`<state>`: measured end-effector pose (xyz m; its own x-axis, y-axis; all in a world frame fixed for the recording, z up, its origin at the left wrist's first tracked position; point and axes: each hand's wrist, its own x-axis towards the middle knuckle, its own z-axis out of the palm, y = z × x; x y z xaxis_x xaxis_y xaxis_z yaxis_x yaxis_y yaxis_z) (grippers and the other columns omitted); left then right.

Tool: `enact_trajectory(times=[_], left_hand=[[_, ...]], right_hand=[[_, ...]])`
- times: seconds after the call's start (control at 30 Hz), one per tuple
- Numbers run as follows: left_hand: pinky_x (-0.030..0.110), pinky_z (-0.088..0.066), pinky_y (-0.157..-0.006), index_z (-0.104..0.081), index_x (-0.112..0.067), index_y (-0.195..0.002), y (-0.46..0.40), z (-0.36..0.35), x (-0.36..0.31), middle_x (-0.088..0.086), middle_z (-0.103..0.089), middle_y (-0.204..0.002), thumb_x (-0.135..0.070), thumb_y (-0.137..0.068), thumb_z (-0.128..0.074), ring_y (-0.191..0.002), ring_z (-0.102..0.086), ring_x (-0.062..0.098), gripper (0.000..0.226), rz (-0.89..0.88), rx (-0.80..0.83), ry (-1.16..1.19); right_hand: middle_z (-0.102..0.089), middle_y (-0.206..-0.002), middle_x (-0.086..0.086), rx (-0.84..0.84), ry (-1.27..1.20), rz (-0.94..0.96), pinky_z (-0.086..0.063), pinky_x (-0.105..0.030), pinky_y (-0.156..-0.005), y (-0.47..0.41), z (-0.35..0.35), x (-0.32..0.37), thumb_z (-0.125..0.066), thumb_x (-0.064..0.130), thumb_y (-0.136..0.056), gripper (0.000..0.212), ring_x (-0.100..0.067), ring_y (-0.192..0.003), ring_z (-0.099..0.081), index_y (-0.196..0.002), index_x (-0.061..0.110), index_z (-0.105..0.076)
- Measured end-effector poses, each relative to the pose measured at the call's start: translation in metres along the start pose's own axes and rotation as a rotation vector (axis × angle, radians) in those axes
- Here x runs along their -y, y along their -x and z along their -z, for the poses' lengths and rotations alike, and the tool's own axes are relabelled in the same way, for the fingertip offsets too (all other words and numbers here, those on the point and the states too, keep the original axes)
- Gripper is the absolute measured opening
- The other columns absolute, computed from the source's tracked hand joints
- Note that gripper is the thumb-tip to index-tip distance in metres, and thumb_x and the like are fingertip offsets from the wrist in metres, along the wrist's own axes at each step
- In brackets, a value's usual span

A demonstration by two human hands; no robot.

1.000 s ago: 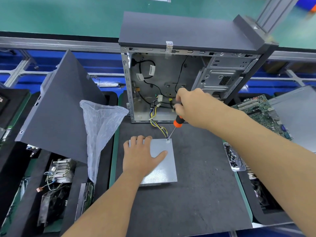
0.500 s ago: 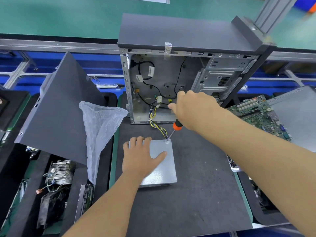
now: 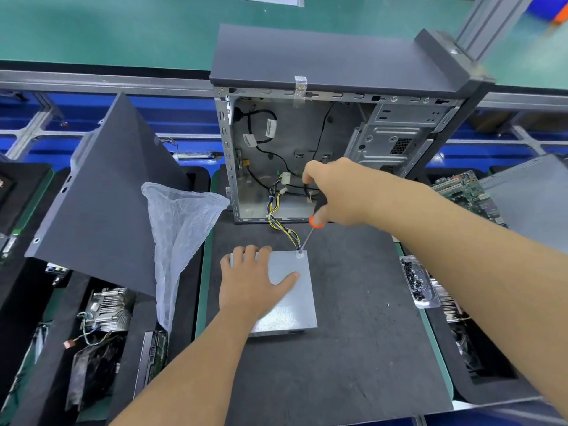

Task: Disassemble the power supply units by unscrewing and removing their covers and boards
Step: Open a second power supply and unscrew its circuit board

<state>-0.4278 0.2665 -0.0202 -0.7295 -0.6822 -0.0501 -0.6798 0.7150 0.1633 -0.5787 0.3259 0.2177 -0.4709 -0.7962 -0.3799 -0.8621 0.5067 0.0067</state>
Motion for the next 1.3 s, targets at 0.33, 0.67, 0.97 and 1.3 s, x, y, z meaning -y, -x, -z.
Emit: enact_trajectory(times=[0.33,0.67,0.97,1.3], left_hand=[[0.044,-0.03,-0.106,-0.049,-0.029,-0.134,0.0,-0.001,0.0,-0.007,-0.052,-0.122,-0.088,-0.078,-0.019,-0.116,-0.041,0.021,0.087,0.003,-0.021,-0.002],[0.044,-0.029,-0.106,-0.049,-0.029,-0.134,0.0,0.0,0.0,-0.008,-0.051,-0.123,-0.088,-0.077,-0.019,-0.118,-0.04,0.021,0.087,0.002,-0.017,0.008],[0.044,-0.03,-0.105,-0.05,-0.028,-0.132,0.0,0.0,0.0,-0.007,-0.052,-0.122,-0.088,-0.077,-0.018,-0.116,-0.04,0.022,0.087,0.001,-0.02,0.002],[0.044,-0.03,-0.105,-0.049,-0.028,-0.134,0.0,0.001,0.0,-0.006,-0.053,-0.123,-0.088,-0.077,-0.018,-0.116,-0.04,0.022,0.088,-0.002,-0.01,0.01]], right_hand=[[-0.038,-0.081,-0.005,-0.091,0.026,-0.037,-0.037,-0.033,-0.052,-0.003,-0.01,-0.003,-0.053,0.012,-0.094,0.038,-0.029,-0.074,-0.049,-0.13,0.015,-0.04],[-0.036,-0.101,-0.008,-0.006,0.193,-0.045,-0.032,-0.034,-0.055,-0.001,-0.016,0.013,-0.049,0.028,-0.101,0.054,-0.033,-0.089,-0.042,-0.149,0.038,-0.026],[-0.031,-0.078,-0.005,-0.154,0.106,-0.12,-0.028,-0.033,-0.051,0.003,-0.018,0.005,-0.062,0.018,-0.093,0.034,-0.031,-0.075,-0.041,-0.103,0.011,-0.03],[-0.035,-0.126,-0.004,-0.001,-0.214,-0.006,-0.052,-0.047,-0.086,0.004,-0.008,-0.005,-0.076,0.025,-0.083,0.054,-0.033,-0.097,-0.058,-0.127,0.025,-0.044]])
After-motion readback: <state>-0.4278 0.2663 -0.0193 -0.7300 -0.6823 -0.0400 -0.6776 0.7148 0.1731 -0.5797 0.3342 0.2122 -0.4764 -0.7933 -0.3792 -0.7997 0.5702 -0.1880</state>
